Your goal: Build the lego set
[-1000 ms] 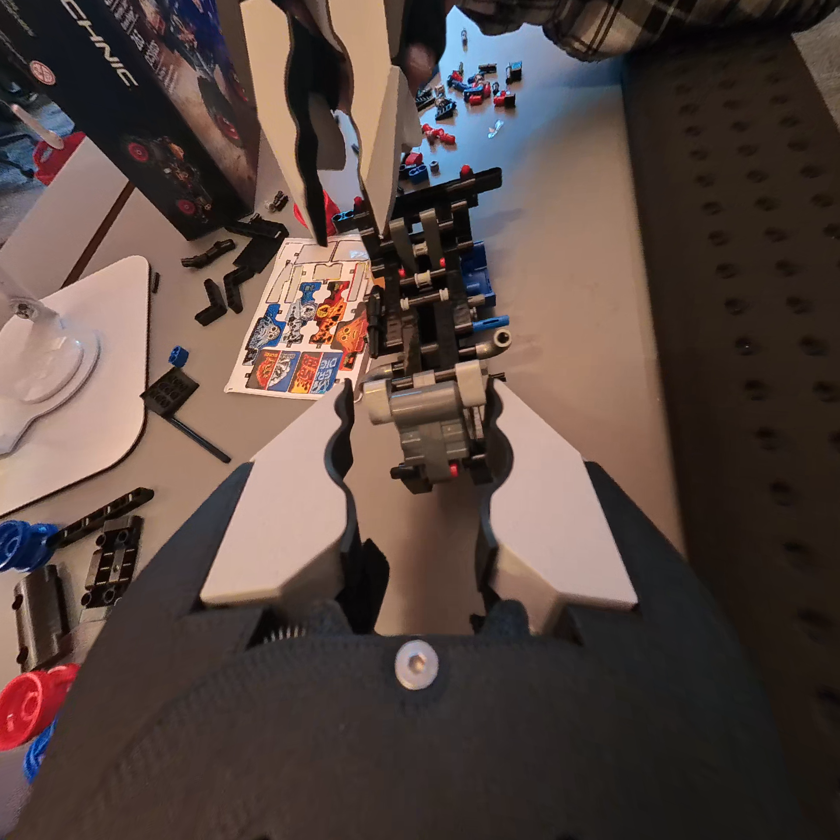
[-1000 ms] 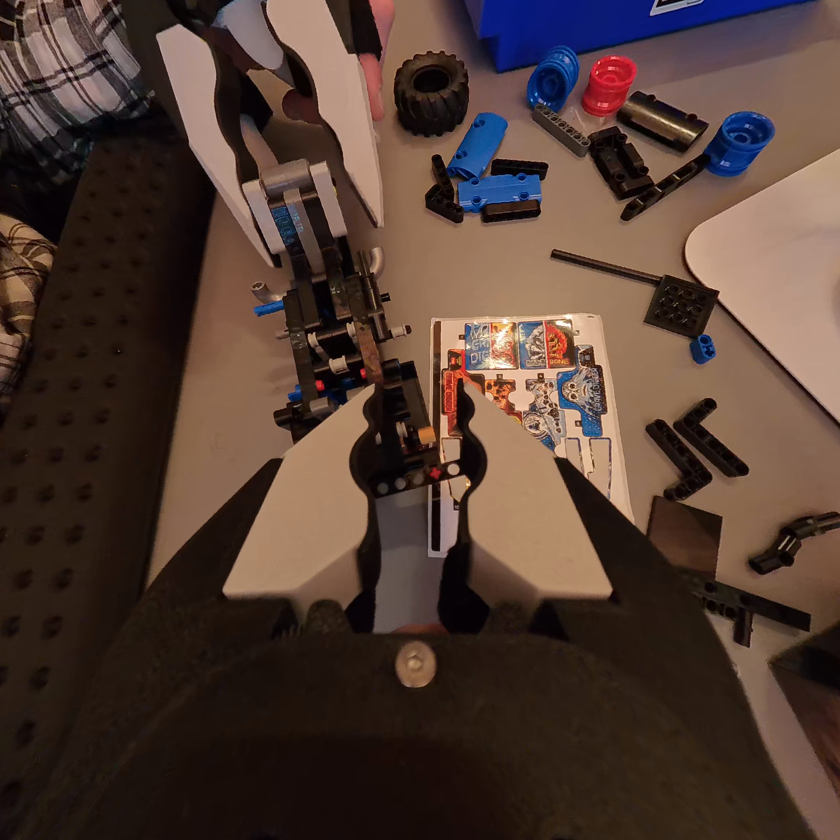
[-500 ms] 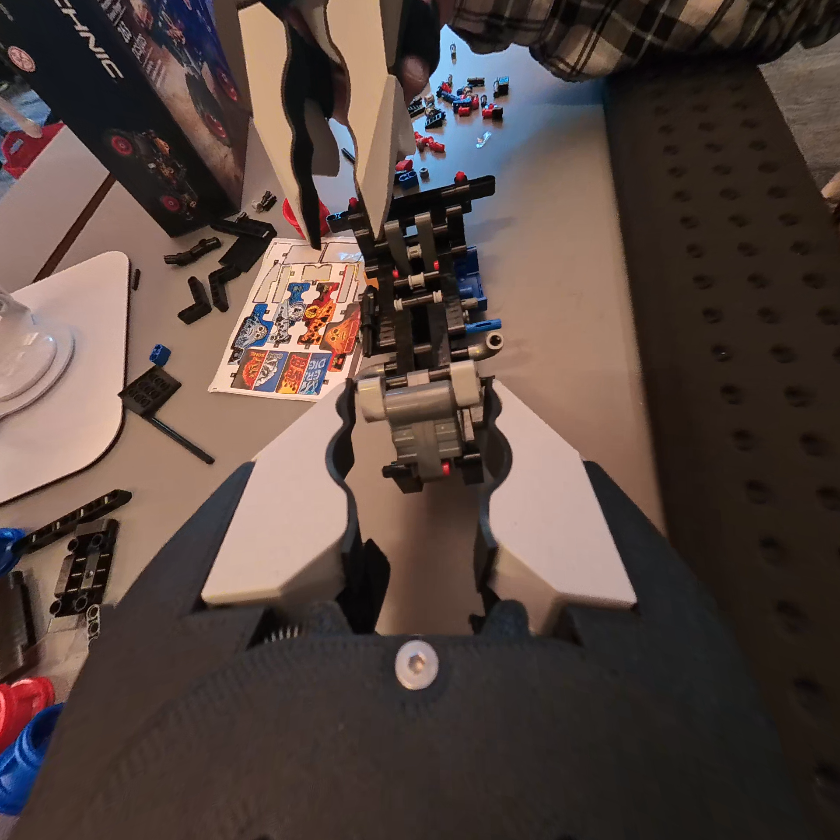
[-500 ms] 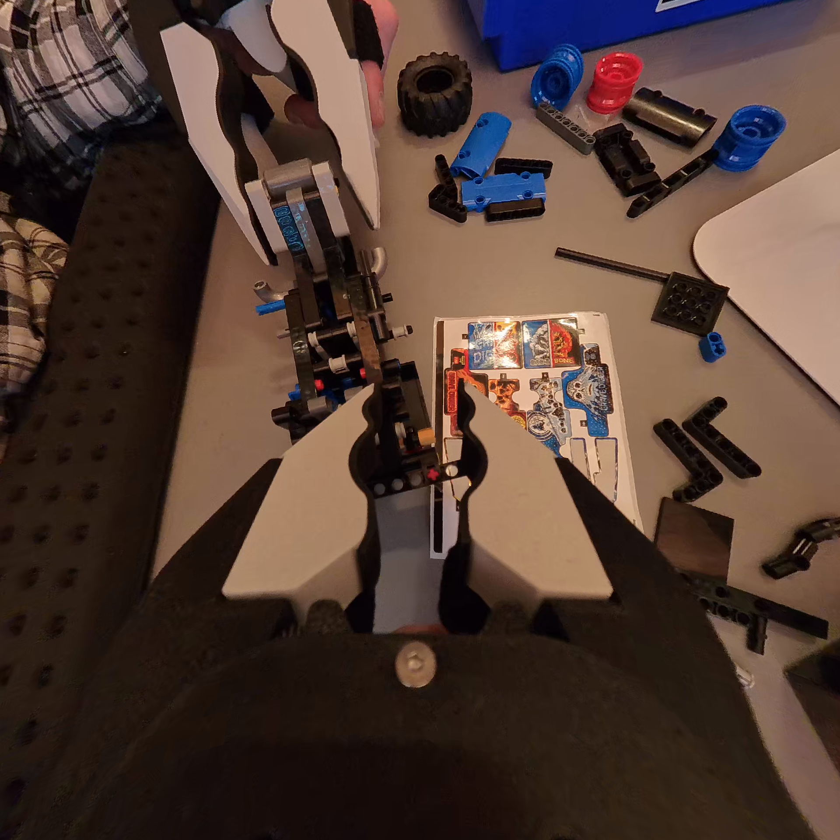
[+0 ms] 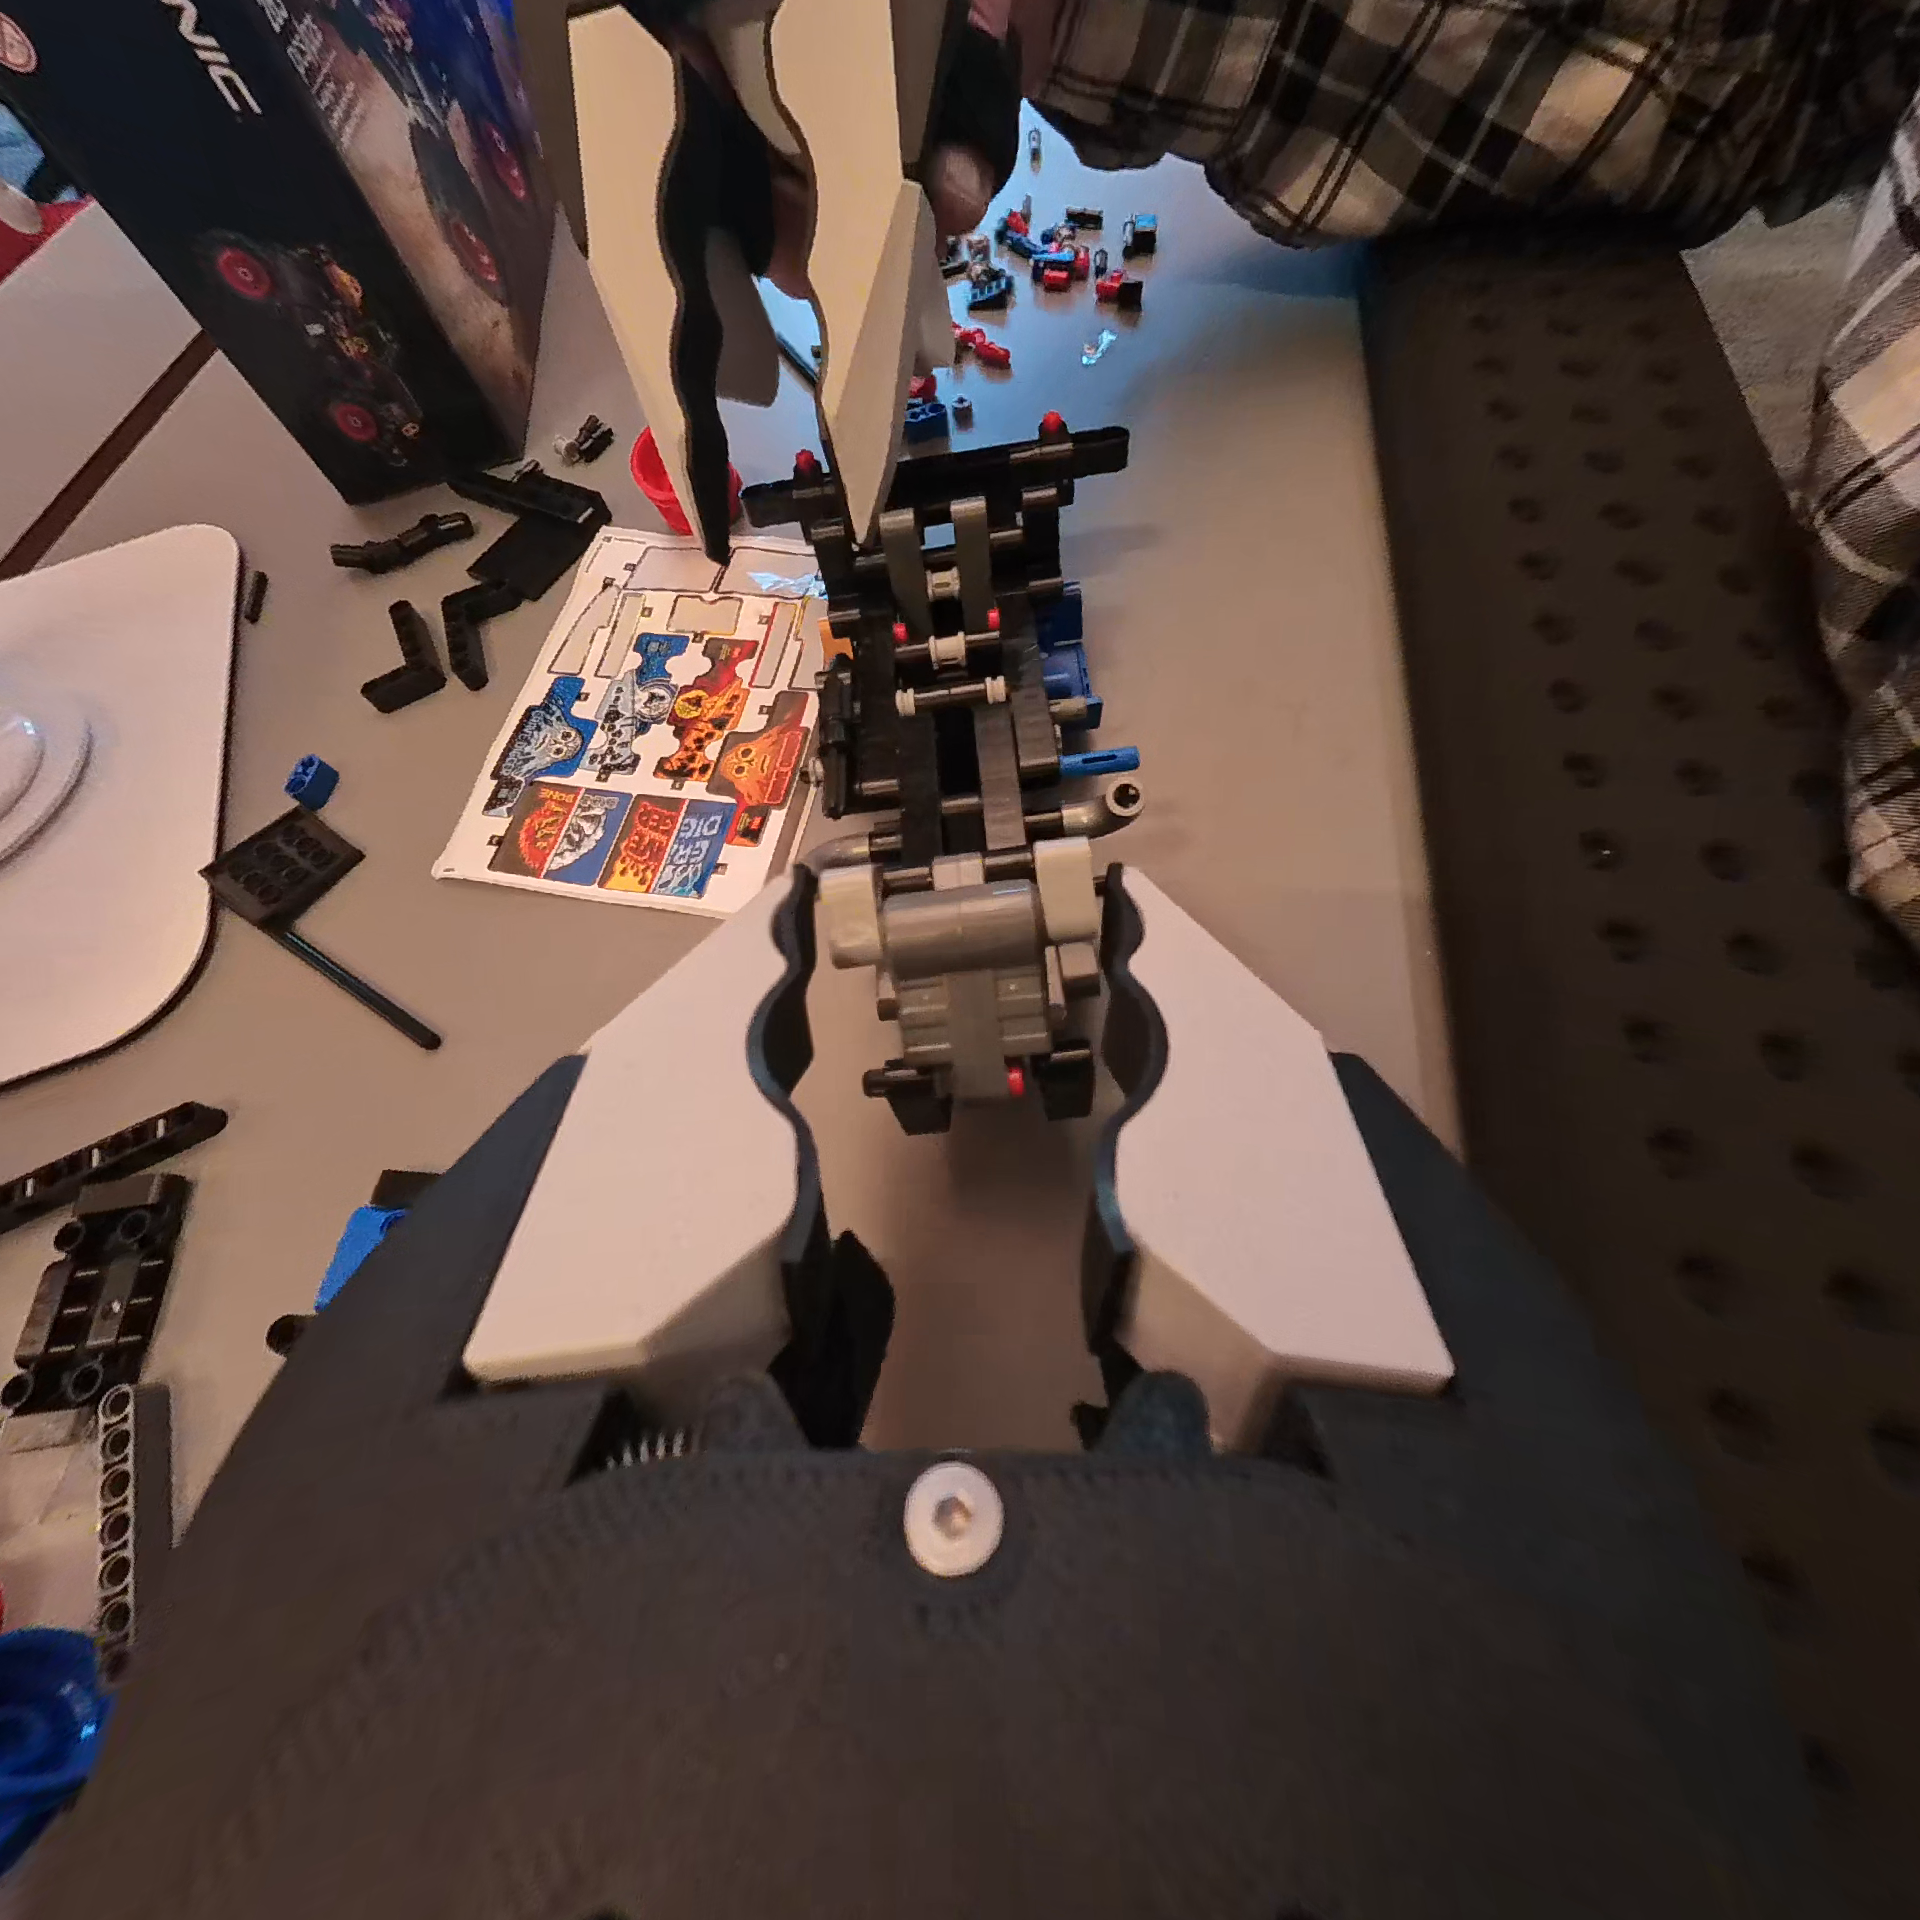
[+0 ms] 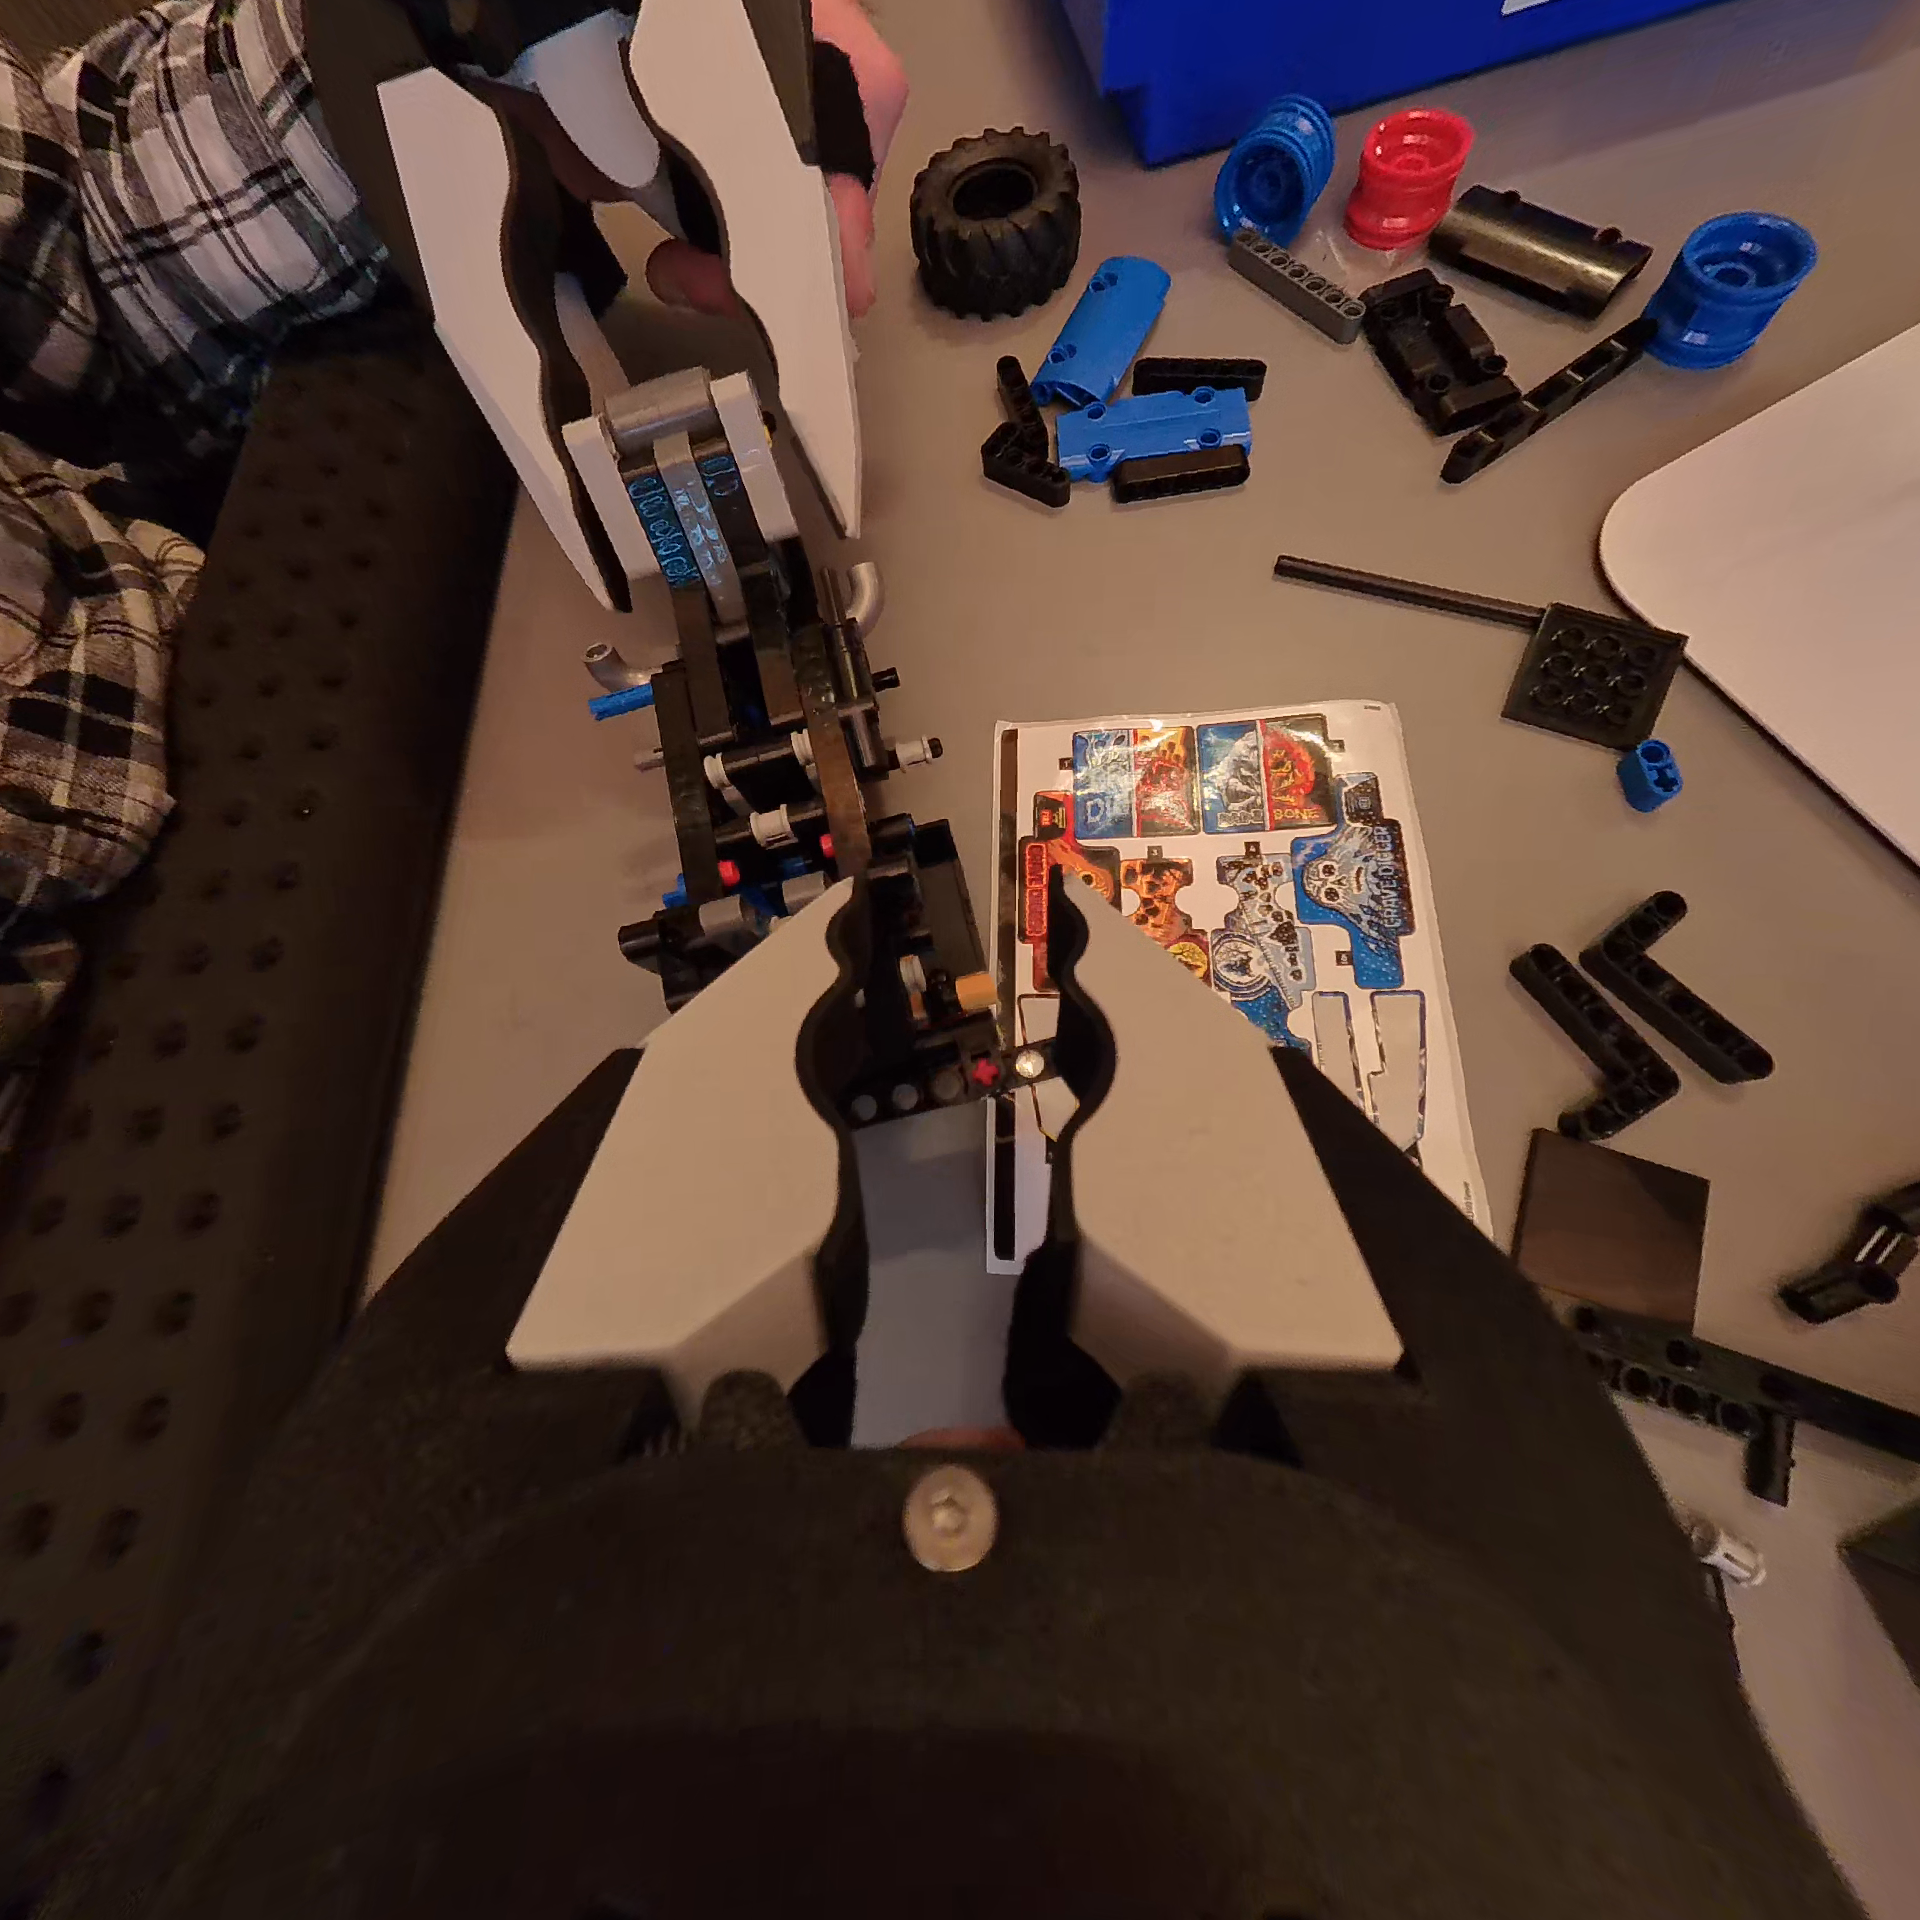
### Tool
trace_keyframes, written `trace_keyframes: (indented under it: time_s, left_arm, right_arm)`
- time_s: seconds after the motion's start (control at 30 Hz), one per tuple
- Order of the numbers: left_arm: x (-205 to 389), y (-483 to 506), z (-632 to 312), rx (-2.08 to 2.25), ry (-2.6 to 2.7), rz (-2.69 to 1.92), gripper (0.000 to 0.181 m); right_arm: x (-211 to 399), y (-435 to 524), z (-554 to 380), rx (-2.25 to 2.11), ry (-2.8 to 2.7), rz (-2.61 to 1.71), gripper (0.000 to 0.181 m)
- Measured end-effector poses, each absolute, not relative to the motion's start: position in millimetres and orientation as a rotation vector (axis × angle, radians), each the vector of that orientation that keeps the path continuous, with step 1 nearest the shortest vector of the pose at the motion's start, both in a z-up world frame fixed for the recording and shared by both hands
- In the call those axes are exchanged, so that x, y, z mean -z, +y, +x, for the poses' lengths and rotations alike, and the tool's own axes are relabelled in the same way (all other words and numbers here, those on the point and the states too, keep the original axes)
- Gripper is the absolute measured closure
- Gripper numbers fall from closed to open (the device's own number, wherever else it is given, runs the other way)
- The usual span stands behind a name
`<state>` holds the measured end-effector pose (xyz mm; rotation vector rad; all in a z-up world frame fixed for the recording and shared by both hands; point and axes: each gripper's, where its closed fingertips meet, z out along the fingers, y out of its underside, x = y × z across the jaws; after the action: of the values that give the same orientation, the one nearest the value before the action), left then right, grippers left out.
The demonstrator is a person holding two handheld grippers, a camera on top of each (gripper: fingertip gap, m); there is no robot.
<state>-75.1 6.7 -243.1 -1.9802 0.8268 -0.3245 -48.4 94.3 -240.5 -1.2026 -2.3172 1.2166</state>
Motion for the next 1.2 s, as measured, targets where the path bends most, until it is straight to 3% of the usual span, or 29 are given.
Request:
trace_keyframes:
  time_s: [0.17,0.87,1.2]
  left_arm:
    - [247.6,7.1,-75.3,0.266,0.871,-1.98,0.137]
    - [240.0,-3.4,-55.1,-0.333,1.132,-1.864,0.14]
    - [240.0,-17.1,-37.6,-0.111,1.019,-1.931,0.113]
  right_arm:
    - [240.1,92.4,-46.3,-1.205,-2.332,-1.196,0.151]
    - [230.4,80.0,-15.3,-1.269,-2.309,-1.241,0.148]
    - [239.2,69.0,-8.3,-1.145,-2.321,-1.18,0.154]
